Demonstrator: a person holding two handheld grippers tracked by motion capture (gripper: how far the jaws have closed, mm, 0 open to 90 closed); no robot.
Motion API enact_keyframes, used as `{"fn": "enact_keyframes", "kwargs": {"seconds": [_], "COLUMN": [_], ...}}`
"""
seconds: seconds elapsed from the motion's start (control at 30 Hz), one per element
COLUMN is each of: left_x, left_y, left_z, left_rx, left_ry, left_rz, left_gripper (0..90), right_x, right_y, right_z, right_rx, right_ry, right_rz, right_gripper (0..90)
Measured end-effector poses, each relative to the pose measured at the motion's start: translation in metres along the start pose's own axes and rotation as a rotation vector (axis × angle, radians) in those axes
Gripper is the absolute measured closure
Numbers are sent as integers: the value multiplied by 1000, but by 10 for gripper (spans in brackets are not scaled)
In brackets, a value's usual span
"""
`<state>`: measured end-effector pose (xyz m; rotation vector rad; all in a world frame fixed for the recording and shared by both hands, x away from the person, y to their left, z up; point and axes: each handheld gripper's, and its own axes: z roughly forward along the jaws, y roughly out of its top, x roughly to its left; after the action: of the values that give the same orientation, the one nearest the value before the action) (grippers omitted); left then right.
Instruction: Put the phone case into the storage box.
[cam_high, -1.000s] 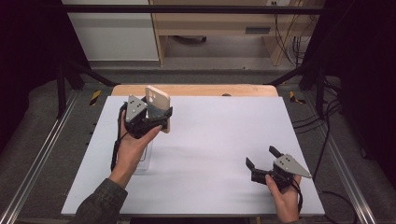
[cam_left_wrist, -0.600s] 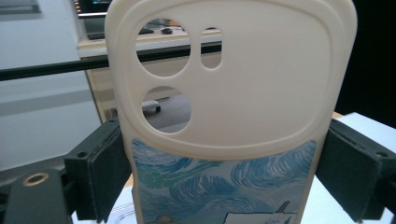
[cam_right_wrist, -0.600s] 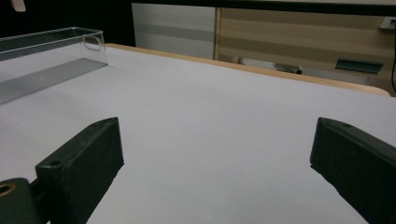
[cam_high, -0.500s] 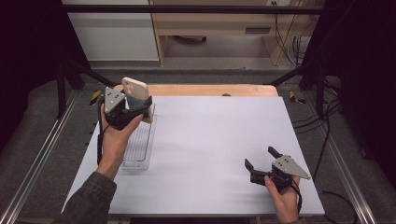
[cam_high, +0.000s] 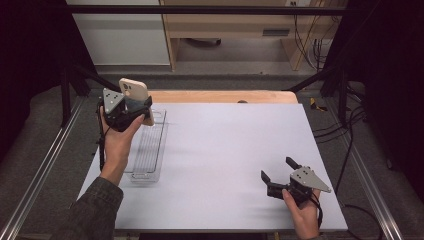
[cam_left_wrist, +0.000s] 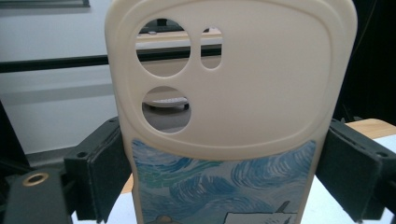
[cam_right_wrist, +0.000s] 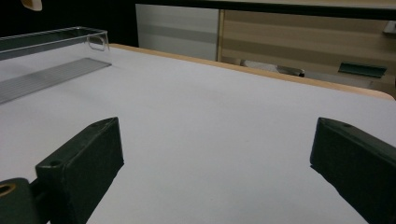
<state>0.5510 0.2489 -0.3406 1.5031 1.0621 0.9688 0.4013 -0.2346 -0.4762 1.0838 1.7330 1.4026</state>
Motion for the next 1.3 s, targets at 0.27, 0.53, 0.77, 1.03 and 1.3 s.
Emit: {"fn": "enact_keyframes", "kwargs": {"seconds": [0.27,0.53,0.77,1.03,1.3], "left_x": [6,6,6,3,5], "left_y": [-5,-9,-13,-17,-21], "left_z": [13,22,29,36,42], "left_rx": [12,21,28,36,46], "left_ry": [28,43,57,62,71], "left_rz": [-14,-21,-27,-31,-42], "left_gripper": [107,107,107,107,106], "right_x": [1,1,-1,1,4], "right_y": [0,0,-1,-1,-1], "right_z": [0,0,0,1,1], "right_rx": [-1,-12,-30,-56,-61], "right_ry": [6,8,-11,3,20], "right_rz": [-4,-11,-30,-48,-54], "right_gripper": [28,28,23,26,26]}}
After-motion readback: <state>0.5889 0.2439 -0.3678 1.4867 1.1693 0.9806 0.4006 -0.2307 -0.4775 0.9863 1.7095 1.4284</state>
